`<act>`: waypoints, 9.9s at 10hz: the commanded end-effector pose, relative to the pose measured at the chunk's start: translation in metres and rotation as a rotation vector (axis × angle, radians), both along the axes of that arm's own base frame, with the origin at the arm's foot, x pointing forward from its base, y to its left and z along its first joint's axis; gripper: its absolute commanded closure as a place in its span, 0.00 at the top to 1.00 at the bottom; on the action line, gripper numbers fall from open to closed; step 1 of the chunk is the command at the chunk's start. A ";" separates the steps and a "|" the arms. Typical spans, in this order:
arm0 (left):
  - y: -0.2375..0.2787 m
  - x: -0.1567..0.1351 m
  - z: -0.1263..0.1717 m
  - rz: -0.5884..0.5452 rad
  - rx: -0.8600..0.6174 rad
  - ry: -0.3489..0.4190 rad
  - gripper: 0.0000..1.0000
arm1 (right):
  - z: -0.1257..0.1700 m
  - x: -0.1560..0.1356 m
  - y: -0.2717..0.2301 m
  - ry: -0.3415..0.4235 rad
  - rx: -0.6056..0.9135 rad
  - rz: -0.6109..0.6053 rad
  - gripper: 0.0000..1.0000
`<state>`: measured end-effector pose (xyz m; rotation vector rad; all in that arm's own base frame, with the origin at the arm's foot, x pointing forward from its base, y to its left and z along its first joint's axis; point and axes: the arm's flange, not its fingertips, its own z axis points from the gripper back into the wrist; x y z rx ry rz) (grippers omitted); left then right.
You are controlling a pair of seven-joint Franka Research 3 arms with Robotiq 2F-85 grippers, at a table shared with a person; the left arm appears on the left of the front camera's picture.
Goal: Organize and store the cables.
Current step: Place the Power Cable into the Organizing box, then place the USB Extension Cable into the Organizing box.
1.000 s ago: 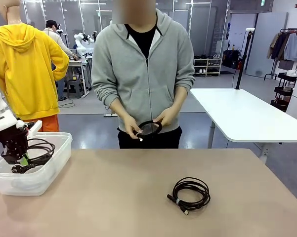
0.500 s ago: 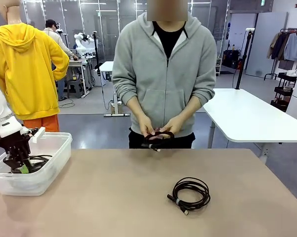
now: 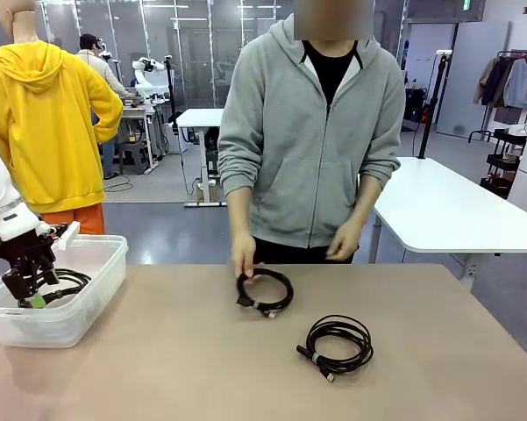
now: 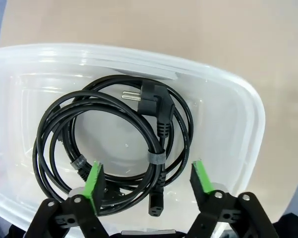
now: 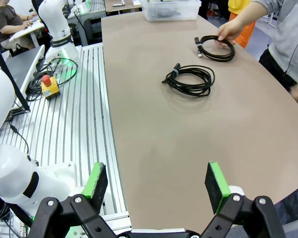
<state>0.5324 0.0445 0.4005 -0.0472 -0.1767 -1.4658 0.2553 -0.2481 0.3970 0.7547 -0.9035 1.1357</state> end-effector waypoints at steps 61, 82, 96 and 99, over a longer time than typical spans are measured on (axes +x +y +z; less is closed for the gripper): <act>0.035 -0.216 0.186 0.416 -0.564 -0.174 1.00 | -0.063 0.162 0.465 0.399 -0.723 -0.253 1.00; 0.035 -0.216 0.186 0.416 -0.564 -0.174 1.00 | -0.096 0.188 0.479 0.388 -0.798 -0.243 0.00; 0.035 -0.216 0.186 0.416 -0.564 -0.174 1.00 | 0.013 0.157 0.635 0.139 -1.007 0.005 0.17; 0.035 -0.216 0.186 0.416 -0.564 -0.174 1.00 | -0.022 0.159 0.702 0.115 -1.048 0.126 0.17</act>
